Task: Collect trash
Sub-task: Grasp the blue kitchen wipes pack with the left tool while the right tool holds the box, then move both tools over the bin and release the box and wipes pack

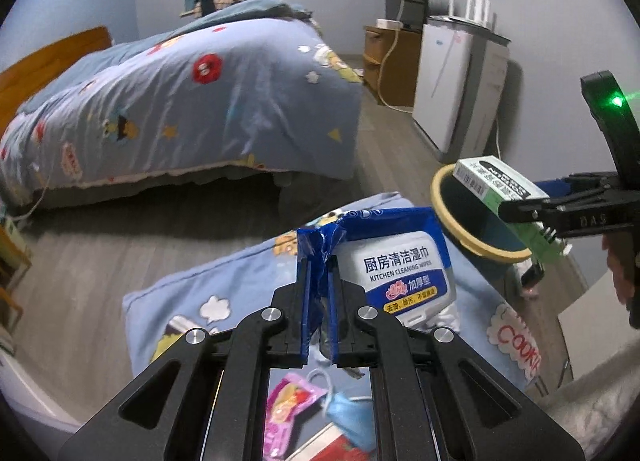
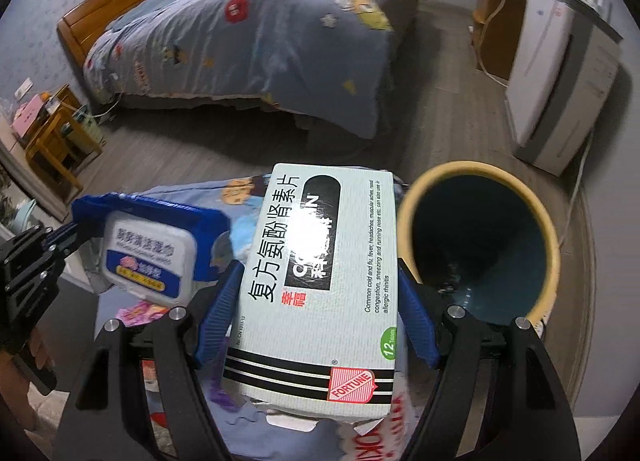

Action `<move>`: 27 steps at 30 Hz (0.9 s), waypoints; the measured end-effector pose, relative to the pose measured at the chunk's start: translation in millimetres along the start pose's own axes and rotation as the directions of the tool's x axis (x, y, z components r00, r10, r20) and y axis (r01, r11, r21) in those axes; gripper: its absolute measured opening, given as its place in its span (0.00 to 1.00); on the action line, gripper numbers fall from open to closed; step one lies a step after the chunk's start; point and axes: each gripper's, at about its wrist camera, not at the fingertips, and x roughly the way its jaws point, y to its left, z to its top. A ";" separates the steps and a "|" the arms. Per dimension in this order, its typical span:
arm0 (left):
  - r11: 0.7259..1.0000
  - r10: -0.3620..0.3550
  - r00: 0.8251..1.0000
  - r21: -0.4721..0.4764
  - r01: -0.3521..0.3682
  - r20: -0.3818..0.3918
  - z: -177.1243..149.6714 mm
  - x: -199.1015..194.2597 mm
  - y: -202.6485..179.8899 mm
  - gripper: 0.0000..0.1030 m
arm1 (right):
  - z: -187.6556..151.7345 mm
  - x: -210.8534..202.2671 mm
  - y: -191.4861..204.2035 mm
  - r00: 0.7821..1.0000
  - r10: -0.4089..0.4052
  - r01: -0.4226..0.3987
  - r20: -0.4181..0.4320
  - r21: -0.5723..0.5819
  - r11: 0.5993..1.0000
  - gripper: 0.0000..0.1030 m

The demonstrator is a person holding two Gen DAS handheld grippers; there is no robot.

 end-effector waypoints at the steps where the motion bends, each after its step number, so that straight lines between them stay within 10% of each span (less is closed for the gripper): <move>1: 1.000 -0.004 1.000 -0.001 0.004 -0.003 0.5 1.7 -3.2 0.08 | -0.2 0.7 -8.9 1.000 0.003 -0.003 0.003 0.018 1.000 0.71; 27: 0.989 -0.134 0.986 0.048 0.139 -0.097 61.5 118.2 -143.3 0.08 | -0.3 38.4 -188.7 0.974 -0.224 0.228 -0.045 0.160 0.960 0.71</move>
